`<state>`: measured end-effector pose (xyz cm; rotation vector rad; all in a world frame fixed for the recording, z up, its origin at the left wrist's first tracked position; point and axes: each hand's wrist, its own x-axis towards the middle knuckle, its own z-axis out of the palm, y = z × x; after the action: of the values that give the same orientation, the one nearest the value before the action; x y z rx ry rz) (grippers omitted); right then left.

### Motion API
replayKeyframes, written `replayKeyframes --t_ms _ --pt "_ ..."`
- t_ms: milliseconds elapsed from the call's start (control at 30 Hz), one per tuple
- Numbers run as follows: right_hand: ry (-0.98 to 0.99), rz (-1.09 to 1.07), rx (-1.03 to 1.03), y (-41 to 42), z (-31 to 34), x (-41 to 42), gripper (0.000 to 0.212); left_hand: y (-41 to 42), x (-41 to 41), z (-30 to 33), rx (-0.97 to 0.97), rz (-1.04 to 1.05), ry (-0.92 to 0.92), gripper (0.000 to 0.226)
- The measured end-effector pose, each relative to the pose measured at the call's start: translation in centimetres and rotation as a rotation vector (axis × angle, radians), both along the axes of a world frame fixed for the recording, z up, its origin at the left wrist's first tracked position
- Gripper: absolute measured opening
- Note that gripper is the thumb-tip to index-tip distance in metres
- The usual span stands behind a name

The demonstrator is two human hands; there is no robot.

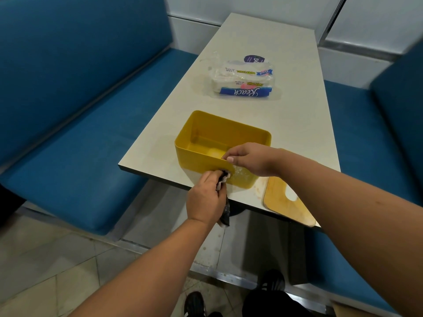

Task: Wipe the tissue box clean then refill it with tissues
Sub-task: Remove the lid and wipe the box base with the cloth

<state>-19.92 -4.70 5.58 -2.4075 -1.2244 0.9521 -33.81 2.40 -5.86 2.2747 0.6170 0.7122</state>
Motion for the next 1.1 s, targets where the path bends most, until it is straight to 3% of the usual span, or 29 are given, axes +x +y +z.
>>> replayKeyframes --t_ms 200,533,633,800,967,1100 --pt "0.009 -0.003 0.003 0.0 0.0 0.1 0.035 -0.3 0.6 0.7 0.033 -0.022 -0.074 0.024" --pt "-0.004 0.001 -0.005 0.1 0.0 0.1 0.036 -0.2 0.3 0.3 0.043 -0.029 0.009 0.022" --pt "0.013 0.012 -0.018 0.0 0.0 0.1 0.036 0.4 -0.4 -0.2 -0.076 0.037 0.103 0.017" --pt "-0.094 0.097 -0.093 0.4 1.0 0.3 0.038 0.4 -0.3 1.3 -0.504 0.329 0.125 0.023" --pt "-0.065 0.081 -0.072 0.2 0.6 0.4 0.039 -2.1 1.1 2.5 -0.690 0.297 0.115 0.021" --pt "-0.055 0.079 -0.052 0.1 0.3 0.5 0.039 -2.2 1.0 2.7 -0.690 0.269 0.116 0.018"
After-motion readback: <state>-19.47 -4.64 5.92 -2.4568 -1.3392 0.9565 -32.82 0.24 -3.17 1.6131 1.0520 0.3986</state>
